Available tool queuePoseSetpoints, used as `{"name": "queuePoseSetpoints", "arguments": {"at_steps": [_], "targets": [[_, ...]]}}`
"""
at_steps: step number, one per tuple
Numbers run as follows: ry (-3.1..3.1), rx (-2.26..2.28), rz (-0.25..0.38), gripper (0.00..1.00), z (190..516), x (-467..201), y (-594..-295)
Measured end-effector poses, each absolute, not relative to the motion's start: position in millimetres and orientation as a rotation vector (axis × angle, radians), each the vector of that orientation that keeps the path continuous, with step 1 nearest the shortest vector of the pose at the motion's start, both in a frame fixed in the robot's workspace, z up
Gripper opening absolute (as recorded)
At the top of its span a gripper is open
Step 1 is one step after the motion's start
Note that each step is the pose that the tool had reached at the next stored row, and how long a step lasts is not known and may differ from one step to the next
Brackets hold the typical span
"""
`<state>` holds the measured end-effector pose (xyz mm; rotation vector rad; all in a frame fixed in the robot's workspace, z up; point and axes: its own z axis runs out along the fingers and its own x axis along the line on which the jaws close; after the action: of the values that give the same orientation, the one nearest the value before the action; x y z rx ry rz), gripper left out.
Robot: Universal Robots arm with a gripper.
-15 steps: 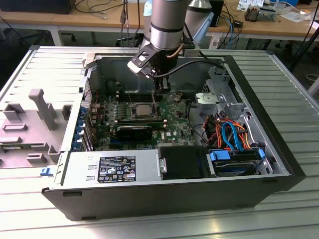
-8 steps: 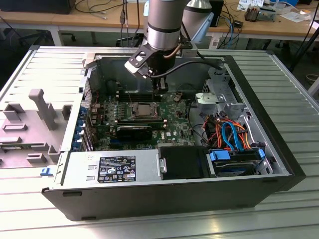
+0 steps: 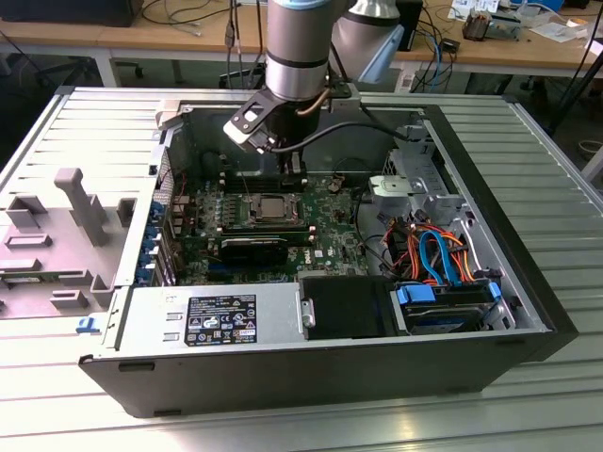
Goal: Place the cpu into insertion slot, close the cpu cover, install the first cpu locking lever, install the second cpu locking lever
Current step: 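Close the cpu cover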
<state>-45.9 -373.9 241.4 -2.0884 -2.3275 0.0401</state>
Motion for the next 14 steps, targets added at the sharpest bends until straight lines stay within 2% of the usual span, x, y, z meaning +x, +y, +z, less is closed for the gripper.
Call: {"name": "queuePoseSetpoints", "arguments": {"at_steps": [14], "targets": [[-2.328, -2.088, 0.04, 0.11, 221.8, -75.0, -374.5]]}}
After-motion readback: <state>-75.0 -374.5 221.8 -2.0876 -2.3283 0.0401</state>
